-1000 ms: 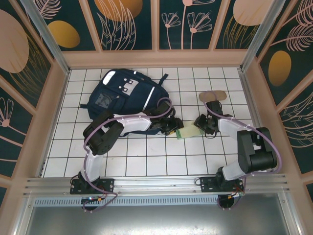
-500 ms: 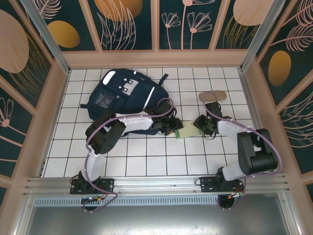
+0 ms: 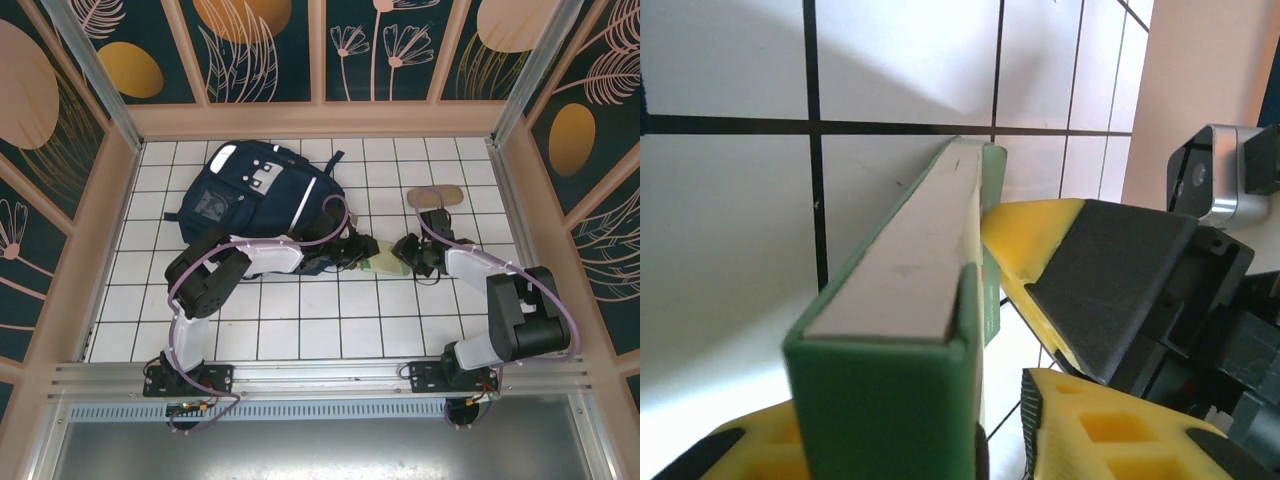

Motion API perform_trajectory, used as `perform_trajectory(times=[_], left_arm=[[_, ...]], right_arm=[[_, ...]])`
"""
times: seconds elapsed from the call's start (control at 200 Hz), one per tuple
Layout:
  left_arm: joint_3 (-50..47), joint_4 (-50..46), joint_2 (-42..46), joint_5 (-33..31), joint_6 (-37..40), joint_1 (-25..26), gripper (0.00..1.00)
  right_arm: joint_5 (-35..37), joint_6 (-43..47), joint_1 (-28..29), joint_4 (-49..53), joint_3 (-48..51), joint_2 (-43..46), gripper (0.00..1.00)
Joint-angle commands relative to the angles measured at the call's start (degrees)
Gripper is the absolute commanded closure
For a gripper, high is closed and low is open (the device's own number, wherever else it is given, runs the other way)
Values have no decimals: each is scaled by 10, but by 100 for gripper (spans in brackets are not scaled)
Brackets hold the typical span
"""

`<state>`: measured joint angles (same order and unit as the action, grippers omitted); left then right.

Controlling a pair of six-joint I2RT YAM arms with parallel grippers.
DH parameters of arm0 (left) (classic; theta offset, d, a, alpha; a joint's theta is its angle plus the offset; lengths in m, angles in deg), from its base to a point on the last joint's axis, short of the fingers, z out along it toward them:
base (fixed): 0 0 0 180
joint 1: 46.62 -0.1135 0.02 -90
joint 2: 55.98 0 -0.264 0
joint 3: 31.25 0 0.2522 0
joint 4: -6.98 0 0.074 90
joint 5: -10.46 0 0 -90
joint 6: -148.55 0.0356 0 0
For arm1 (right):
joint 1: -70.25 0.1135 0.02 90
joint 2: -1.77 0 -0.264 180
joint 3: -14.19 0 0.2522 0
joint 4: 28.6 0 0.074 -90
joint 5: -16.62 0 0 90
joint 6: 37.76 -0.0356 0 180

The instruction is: Pack books, pencil case, and school supplies into a backpack

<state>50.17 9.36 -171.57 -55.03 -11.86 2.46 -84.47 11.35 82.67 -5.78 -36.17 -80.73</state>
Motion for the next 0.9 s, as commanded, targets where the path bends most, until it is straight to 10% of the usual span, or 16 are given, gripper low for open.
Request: perform_trajectory(times=[0.0,0.215,0.41,0.655,0.896], left_arm=[[15,1,15,5,22,2,75],[36,-40,49,7,61,-16,99],[38,-27,106,85,92,-62,100],[56,-41,146,182,122,-112,100],[67,-23,147,212,103,-116,100]], right_arm=[[-30,0,3,40,12,13,56],[-79,27,-41,41,14,93,25],[-242,25,-120,-27,29,177,4],[-445,-25,-158,-178,27,177,3],[-482,-53,-157,-242,24,142,15]])
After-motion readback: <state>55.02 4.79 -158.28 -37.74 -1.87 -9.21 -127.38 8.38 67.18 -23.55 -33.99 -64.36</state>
